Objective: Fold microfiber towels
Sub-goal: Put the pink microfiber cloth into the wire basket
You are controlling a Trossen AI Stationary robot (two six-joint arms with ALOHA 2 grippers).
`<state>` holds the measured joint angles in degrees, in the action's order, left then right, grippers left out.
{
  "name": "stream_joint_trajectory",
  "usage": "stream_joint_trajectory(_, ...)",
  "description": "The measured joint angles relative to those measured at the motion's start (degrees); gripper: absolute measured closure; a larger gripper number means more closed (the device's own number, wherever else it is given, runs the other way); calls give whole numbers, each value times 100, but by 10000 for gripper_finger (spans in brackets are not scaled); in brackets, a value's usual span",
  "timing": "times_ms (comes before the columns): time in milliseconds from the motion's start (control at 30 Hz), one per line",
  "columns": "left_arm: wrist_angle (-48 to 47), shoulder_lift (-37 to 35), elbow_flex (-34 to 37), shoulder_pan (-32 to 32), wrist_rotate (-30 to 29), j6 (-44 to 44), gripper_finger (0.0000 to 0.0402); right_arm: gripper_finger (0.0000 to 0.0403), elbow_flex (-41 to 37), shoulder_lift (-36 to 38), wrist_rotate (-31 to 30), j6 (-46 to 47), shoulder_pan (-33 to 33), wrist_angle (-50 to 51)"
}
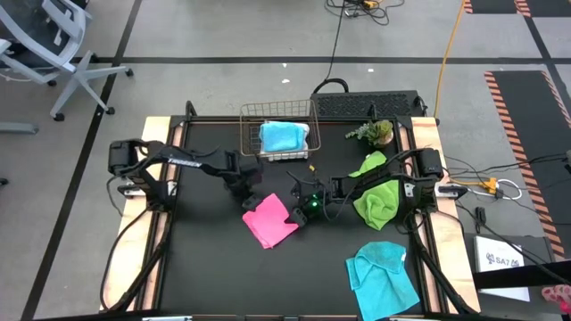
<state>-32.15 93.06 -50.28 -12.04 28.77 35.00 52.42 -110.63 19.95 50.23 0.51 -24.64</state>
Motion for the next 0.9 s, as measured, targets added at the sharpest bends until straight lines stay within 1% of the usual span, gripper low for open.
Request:
stream_joint_trajectory(167,-171,2,0,-5,21,1,188,186,0,0,-9,-32,0,7)
stream_joint_trajectory(300,-226,0,0,269,-29,126,188,186,0,0,-22,-41,0,13)
stream_joint_trajectory(367,-226,0,0,437,-187,148,188,186,0,0,-22,-44,0,15)
stream_joint_trajectory(467,-224,10,0,704,-675,155,188,186,0,0,-26,-58,0,17)
stream_joint_trajectory(533,-200,31,-2,816,-896,233,188,186,0,0,-24,-58,0,17)
stream_joint_trajectory(700,104,33,0,851,-1043,382,188,186,0,0,-26,-56,0,13)
stream_joint_trajectory(767,280,33,61,853,-1045,443,188,186,0,0,-26,-56,0,13)
stream_joint_trajectory(900,323,31,270,853,-1063,595,188,186,0,0,-28,-49,0,9)
